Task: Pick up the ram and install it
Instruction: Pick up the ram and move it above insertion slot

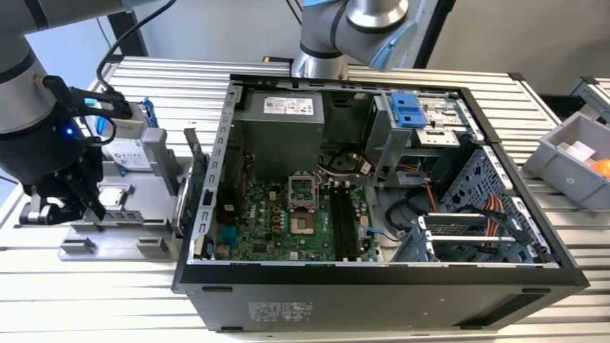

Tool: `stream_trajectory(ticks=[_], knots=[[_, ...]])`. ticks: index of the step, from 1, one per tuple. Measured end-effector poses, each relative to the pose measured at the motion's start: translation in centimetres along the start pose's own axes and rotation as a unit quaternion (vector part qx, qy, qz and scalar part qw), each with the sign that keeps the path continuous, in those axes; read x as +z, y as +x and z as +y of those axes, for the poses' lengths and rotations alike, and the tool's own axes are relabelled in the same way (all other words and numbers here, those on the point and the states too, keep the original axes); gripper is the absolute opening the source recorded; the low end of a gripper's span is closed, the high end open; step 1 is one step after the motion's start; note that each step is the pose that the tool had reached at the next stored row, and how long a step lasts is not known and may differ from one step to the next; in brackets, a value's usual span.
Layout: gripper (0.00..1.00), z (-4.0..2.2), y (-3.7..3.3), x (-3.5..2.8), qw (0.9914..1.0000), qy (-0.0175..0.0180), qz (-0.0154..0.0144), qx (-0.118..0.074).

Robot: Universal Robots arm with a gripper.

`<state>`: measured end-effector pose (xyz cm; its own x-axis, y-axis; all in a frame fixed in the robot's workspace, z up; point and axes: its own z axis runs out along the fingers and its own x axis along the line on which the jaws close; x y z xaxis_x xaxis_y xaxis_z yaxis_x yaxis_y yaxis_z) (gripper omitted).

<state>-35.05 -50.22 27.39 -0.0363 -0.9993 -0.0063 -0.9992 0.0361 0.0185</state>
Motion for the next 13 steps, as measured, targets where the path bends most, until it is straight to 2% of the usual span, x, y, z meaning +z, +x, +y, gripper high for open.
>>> stream_trajectory(ticks=[13], knots=[[0.00, 0.03, -0.01, -1.56, 1.00000, 0.0000, 0.0000, 0.000]])
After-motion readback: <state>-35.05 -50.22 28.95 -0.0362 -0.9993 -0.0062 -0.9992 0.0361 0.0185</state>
